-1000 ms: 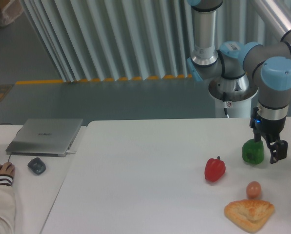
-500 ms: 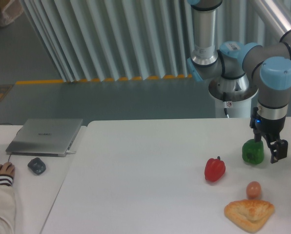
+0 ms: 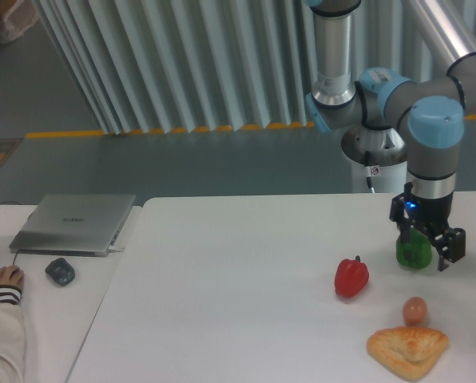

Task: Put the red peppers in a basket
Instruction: 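Lift the gripper and move it over the red bell pepper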

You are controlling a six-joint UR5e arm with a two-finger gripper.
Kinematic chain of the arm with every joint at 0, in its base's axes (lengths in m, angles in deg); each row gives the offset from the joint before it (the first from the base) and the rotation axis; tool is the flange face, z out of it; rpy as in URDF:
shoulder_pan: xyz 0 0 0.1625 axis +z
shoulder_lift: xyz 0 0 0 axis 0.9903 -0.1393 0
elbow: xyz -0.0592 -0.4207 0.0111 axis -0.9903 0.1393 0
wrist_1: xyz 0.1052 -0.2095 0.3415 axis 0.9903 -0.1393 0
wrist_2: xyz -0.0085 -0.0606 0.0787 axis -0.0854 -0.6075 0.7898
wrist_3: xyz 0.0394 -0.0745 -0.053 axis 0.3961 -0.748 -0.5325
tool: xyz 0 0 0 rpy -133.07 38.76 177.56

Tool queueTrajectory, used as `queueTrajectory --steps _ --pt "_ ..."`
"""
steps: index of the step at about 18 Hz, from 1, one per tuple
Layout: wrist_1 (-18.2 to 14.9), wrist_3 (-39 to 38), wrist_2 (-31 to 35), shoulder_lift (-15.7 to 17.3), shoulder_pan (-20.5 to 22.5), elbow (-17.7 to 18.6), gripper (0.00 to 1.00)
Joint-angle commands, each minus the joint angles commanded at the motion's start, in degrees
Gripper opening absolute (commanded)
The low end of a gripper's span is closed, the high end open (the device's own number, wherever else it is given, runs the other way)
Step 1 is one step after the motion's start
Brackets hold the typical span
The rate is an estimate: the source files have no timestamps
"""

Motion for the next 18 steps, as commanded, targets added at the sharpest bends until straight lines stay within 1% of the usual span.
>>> queueTrajectory --steps 1,4,5,7,9,11,13,16,17,18 --pt "0.2 -2.3 -0.2 -0.1 -1.2 0.1 1.0" --pt "0.4 -4.7 0.1 0.0 -3.3 -0.1 1.0" --pt "0.4 -7.2 0.1 0.2 -4.3 0.2 1.0" --pt "0.5 -14.8 0.4 0.0 -6.3 0.7 1.0" --pt "0.6 -18.4 2.1 -0.2 -7.6 3.0 1.0" --pt "0.4 -21.4 3.0 -0.5 -7.7 4.5 1.0" --pt "0.3 -22.5 3.1 -1.2 -7.7 5.0 1.0" --pt "-0.3 -22.6 2.7 -0.8 -7.7 4.8 1.0" --pt "-1.5 -22.5 2.0 -0.5 -7.8 4.5 1.0" --pt "-1.6 -22.5 1.1 -0.4 -7.7 4.3 1.0"
